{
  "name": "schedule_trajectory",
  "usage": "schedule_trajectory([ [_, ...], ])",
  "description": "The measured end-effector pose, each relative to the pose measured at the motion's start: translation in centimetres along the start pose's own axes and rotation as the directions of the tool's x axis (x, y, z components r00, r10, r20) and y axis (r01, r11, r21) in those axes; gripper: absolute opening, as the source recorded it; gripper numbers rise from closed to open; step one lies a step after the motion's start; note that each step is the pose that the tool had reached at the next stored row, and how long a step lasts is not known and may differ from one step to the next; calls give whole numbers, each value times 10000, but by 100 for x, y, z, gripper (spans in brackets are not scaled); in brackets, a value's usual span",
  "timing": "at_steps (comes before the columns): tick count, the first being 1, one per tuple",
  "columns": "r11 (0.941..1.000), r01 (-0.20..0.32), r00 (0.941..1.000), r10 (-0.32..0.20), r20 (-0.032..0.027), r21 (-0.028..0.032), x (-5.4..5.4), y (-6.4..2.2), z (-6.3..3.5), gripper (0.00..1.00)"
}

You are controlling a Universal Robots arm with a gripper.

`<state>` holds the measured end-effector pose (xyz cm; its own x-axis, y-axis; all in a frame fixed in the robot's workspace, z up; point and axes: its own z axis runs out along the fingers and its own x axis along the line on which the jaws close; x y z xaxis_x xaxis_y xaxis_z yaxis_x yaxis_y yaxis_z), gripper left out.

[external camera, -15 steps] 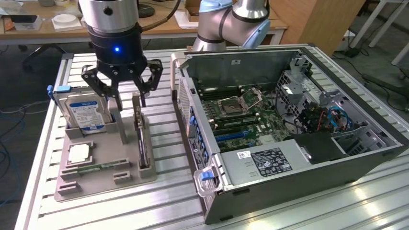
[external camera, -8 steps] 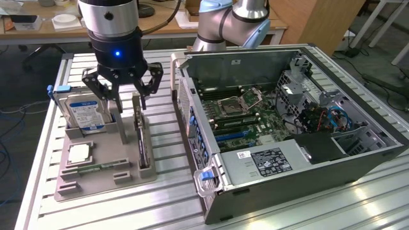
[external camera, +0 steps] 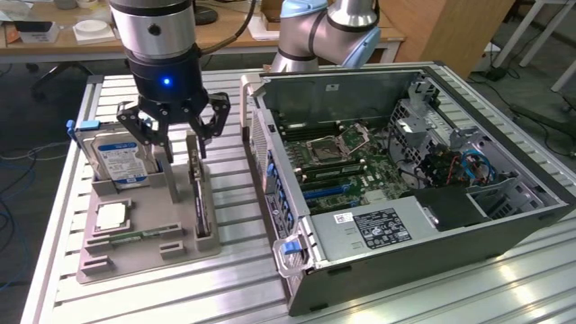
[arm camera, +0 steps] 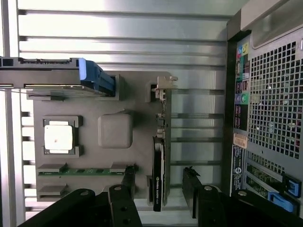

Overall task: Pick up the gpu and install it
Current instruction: 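Pick up the gpu and move the gpu toward the slot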

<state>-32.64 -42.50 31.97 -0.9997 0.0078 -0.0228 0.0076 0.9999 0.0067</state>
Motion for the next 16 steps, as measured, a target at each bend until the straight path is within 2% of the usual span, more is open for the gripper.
schedule_trajectory([
  [16,10000,1,10000,-1,-2,1,0,-42,99,53],
])
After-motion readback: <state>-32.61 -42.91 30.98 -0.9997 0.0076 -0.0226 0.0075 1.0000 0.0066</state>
